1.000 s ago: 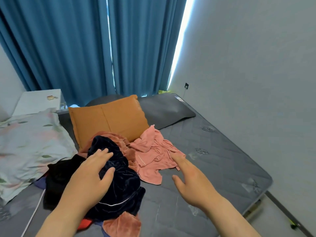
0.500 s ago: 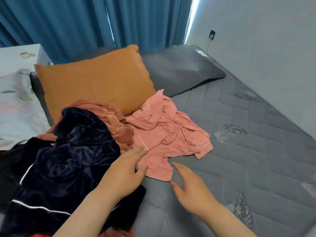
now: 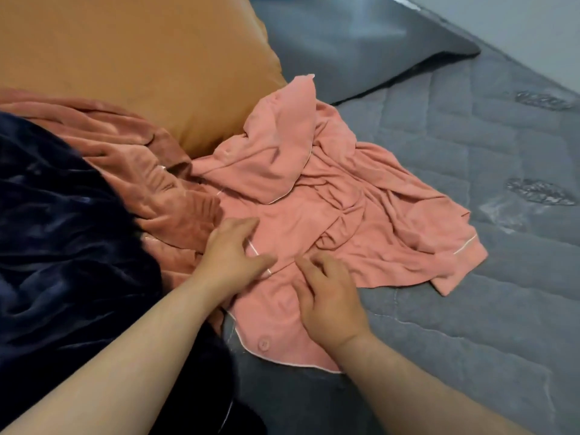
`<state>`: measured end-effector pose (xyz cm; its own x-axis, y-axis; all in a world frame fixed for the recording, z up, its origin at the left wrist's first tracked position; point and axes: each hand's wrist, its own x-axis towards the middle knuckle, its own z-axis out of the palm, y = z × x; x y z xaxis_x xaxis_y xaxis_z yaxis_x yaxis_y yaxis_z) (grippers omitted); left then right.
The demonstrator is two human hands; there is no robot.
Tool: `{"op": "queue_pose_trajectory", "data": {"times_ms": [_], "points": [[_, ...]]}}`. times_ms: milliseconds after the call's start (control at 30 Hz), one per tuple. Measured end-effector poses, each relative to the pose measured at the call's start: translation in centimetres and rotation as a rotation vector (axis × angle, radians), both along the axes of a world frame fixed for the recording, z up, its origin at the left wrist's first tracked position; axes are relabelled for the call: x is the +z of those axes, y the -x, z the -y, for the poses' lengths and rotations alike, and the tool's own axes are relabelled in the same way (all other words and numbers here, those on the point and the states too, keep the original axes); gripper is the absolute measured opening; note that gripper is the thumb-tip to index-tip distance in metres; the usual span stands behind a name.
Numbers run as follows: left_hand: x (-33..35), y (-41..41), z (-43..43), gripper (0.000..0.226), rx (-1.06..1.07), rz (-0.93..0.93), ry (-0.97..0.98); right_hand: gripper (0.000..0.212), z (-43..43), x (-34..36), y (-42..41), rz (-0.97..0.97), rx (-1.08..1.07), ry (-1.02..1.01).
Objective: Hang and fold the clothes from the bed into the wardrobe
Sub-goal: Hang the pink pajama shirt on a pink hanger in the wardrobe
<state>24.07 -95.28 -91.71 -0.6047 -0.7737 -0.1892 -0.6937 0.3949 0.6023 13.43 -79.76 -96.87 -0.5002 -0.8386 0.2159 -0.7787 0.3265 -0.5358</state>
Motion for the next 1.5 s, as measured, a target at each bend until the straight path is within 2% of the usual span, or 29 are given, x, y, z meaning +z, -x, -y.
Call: {"op": "queue_pose_trajectory", "data": {"times_ms": [67, 167, 267, 333, 367, 400, 467, 533, 600, 733, 800, 867, 900, 933, 967, 1033, 1100, 1133, 1167, 1233, 1267, 1300, 1400, 1433, 1500], "points": [[-0.3, 0.3, -0.8, 0.088, 0.167, -0.086, -0.021, 0.025, 0.2, -0.2, 0.5, -0.037, -0.024, 0.036], [0.4, 1.4, -1.3, 0.087, 0.393, -0.173, -0.004, 0.017, 0.2, 0.1, 0.7, -0.029, -0.039, 0.060], [1.7, 1.4, -1.5, 0.075, 0.519, -0.164, -0.192, 0.021, 0.4, 1.7, 0.7, 0.010, -0.069, -0.083], [3.4, 0.8, -2.6, 0.056, 0.497, -0.174, -0.312, 0.032, -0.6, 3.1, -0.1, 0.137, -0.102, -0.209], [4.3, 0.2, -3.6, 0.038, 0.483, -0.221, -0.353, 0.037, -1.6, 3.7, -0.6, 0.258, -0.125, -0.233], [5.5, -0.7, -5.1, 0.018, 0.473, -0.291, -0.404, 0.041, -2.8, 4.6, -1.4, 0.407, -0.142, -0.223], [7.9, -2.9, -8.4, 0.005, 0.451, -0.445, -0.576, 0.046, -6.1, 6.9, -3.3, 0.657, -0.179, -0.185], [10.2, -5.0, -11.4, 0.013, 0.492, -0.550, -0.693, 0.048, -9.3, 9.6, -5.0, 0.805, -0.199, -0.170], [13.1, -7.2, -14.0, 0.023, 0.550, -0.683, -0.767, 0.042, -11.7, 13.2, -6.3, 0.852, -0.179, -0.156], [21.7, -11.2, -17.7, 0.029, 0.652, -0.920, -0.920, 0.042, -14.3, 24.5, -7.2, 0.970, -0.187, -0.032], [25.6, -12.3, -18.9, 0.036, 0.550, -0.920, -1.000, 0.037, -15.4, 31.1, -7.6, 0.996, -0.103, -0.009], [29.2, -13.6, -20.8, 0.075, 0.565, -0.847, -1.087, 0.035, -17.1, 37.8, -8.8, 1.058, 0.048, -0.057], [30.1, -14.5, -21.8, 0.084, 0.630, -0.856, -1.192, 0.030, -18.1, 40.5, -9.8, 1.082, 0.118, -0.103], [31.6, -15.6, -23.8, 0.083, 0.665, -0.974, -1.351, 0.025, -19.4, 42.9, -10.8, 1.113, 0.176, -0.150], [32.0, -15.0, -25.3, 0.073, 0.667, -0.883, -1.466, 0.023, -20.9, 45.0, -11.9, 1.157, 0.211, -0.189], [34.0, -14.8, -27.8, 0.051, 0.651, -0.781, -1.349, 0.025, -23.9, 48.1, -13.6, 1.225, 0.275, -0.244], [35.4, -14.1, -29.4, 0.034, 0.671, -0.961, -1.451, 0.023, -26.7, 50.7, -14.6, 1.275, 0.310, -0.260], [37.3, -14.8, -30.1, 0.034, 0.658, -0.996, -1.455, 0.021, -28.0, 51.9, -14.8, 1.317, 0.312, -0.264], [40.1, -15.6, -30.4, 0.041, 0.641, -0.921, -1.456, 0.018, -29.1, 53.2, -15.0, 1.323, 0.302, -0.300], [44.1, -17.2, -30.5, 0.070, 0.521, -0.805, -1.377, 0.030, -30.7, 55.1, -14.6, 1.314, 0.211, -0.295], [46.4, -18.4, -30.9, 0.074, 0.420, -0.863, -1.315, 0.037, -30.9, 55.9, -14.2, 1.322, 0.111, -0.251], [47.9, -18.1, -30.3, 0.069, 0.412, -0.865, -1.246, 0.038, -31.0, 56.6, -14.0, 1.305, -0.015, -0.197], [54.7, -19.5, -30.8, 0.058, 0.087, -0.835, -0.984, 0.032, -28.5, 58.5, -14.2, 1.319, -0.266, -0.039], [56.8, -20.1, -31.4, 0.055, 0.037, -0.787, -0.897, 0.036, -27.1, 59.2, -14.7, 1.389, -0.250, -0.022], [59.5, -21.3, -32.4, 0.050, -0.111, -0.683, -0.778, 0.048, -24.4, 60.9, -16.0, 1.692, -0.190, -0.022]]}}
